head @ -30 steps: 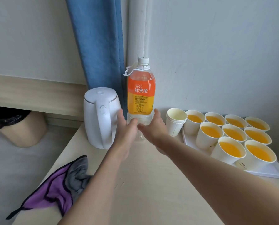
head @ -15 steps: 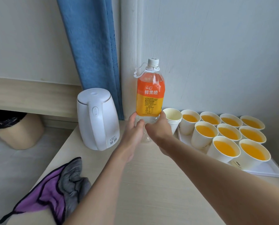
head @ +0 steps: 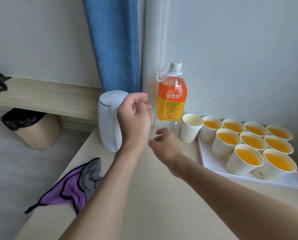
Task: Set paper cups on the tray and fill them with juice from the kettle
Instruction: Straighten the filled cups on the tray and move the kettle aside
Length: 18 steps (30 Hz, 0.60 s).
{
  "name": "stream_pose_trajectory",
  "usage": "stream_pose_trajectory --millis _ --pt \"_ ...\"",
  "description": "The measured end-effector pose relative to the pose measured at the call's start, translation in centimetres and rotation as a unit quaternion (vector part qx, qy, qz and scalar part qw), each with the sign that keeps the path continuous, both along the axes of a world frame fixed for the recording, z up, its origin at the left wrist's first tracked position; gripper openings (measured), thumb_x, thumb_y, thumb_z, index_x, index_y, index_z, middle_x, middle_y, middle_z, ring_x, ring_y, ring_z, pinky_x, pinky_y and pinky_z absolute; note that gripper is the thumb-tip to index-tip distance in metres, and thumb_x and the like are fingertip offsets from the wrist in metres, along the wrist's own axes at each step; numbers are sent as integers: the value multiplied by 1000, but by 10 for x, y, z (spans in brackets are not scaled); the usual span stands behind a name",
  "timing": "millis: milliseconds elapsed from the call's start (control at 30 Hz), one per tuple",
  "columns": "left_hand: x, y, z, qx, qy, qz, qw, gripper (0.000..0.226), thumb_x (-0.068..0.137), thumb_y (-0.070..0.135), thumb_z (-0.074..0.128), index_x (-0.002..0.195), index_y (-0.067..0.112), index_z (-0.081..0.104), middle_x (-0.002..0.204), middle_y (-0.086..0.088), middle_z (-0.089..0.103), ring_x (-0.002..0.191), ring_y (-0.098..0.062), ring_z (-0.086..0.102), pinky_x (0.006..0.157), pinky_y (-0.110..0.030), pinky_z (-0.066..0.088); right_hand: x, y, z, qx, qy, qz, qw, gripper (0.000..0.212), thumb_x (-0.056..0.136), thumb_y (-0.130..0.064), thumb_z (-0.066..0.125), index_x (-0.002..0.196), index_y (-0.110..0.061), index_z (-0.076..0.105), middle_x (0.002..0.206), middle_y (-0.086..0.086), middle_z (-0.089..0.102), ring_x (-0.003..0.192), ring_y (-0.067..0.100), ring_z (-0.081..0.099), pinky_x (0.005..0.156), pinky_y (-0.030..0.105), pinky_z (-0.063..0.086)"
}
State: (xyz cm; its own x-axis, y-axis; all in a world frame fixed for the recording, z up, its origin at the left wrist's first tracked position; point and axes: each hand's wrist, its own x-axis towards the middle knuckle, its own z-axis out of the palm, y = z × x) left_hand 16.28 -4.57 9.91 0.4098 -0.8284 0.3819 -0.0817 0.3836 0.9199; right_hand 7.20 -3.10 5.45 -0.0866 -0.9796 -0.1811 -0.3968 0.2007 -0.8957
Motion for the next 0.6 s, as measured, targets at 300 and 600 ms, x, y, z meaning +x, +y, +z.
stream_pose_trajectory --millis 300,600 --pt "70 -6 -48 279 217 8 936 44 107 40 37 146 28 53 141 6 60 126 -19 59 112 -43 44 70 -17 12 -27 -32 115 993 64 92 -28 68 148 -20 37 137 -2 51 114 13 50 85 24 45" --pt "64 -7 -56 303 235 -107 917 24 106 54 42 117 39 58 106 25 60 113 -12 65 110 -48 50 70 -31 -2 -91 9 24 996 12 95 -17 59 98 -6 56 90 9 62 82 26 61 69 34 51"
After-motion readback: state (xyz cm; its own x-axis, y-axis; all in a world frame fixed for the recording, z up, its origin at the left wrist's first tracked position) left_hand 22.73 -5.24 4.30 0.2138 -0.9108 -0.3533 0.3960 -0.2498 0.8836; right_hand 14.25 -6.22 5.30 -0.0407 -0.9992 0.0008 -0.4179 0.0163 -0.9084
